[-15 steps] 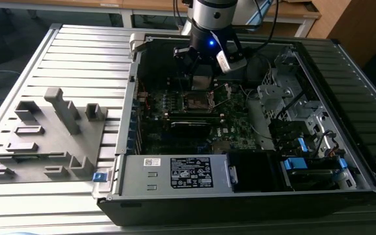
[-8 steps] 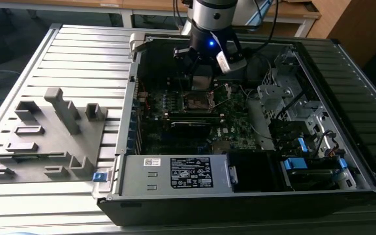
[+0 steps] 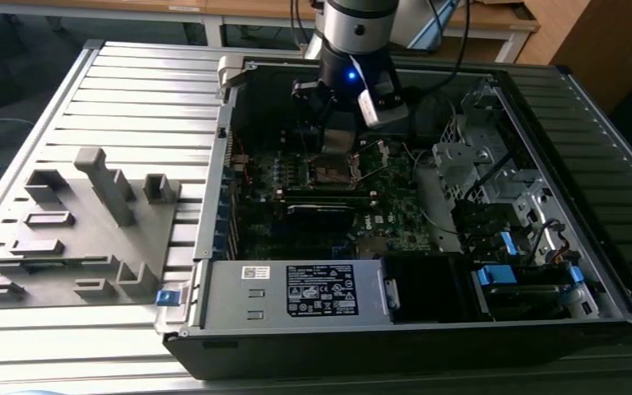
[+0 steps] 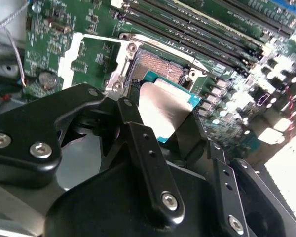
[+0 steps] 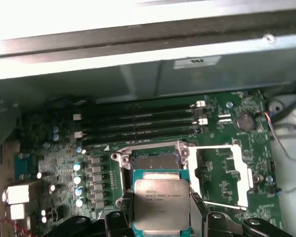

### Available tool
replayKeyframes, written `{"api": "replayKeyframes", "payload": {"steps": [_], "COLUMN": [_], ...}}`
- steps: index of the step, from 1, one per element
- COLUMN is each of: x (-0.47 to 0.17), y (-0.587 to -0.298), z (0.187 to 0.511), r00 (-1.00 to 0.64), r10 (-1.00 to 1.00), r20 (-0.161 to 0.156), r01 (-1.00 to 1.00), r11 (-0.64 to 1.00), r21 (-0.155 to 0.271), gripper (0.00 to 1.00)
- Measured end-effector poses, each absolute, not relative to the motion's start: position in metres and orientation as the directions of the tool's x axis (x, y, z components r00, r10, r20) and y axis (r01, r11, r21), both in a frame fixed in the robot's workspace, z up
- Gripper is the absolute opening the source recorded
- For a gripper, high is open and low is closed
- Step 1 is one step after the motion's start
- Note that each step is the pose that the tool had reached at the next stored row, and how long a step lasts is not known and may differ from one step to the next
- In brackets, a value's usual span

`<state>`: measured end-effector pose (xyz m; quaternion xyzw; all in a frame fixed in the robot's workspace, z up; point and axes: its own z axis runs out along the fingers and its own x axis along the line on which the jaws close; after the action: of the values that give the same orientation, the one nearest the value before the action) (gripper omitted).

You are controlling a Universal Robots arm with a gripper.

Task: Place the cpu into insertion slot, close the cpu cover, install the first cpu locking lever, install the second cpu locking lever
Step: 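Place the cpu into insertion slot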

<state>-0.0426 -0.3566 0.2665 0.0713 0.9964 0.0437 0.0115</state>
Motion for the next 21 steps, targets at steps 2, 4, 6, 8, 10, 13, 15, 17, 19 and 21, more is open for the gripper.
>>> {"api": "replayKeyframes", "payload": {"steps": [2, 4, 6, 8, 10, 13, 15, 17, 19, 21], "x": [-0.0426, -0.0426, -0.0426, -0.0426, -0.0426, -0.0426, -0.0426, -0.0426, -0.0426, -0.0426], "y": [-0.3566, -0.3566, -0.3566, -0.3566, -0.3566, -0.3566, -0.3566, -0.3565, -0.3566, -0.3566], "z": [0.2655, 0.2649, 0.2646, 0.2642, 0.264, 0.2636, 0.2634, 0.2631, 0.2629, 0.2627], "r00": [-0.984, -0.976, -0.968, -0.958, -0.947, -0.928, -0.914, -0.899, -0.882, -0.865], "r10": [0.179, 0.215, 0.25, 0.285, 0.319, 0.372, 0.405, 0.437, 0.471, 0.502], "r20": [-0.017, -0.017, -0.017, -0.017, -0.017, -0.017, -0.017, -0.017, -0.017, -0.017], "r01": [0.176, 0.213, 0.248, 0.282, 0.317, 0.369, 0.402, 0.434, 0.468, 0.499], "r11": [0.98, 0.973, 0.965, 0.955, 0.944, 0.925, 0.911, 0.896, 0.879, 0.862], "r21": [0.089, 0.088, 0.089, 0.089, 0.089, 0.089, 0.089, 0.089, 0.089, 0.089], "gripper": [0.54, 0.54, 0.54, 0.54, 0.54, 0.54, 0.54, 0.54, 0.54, 0.54]}}
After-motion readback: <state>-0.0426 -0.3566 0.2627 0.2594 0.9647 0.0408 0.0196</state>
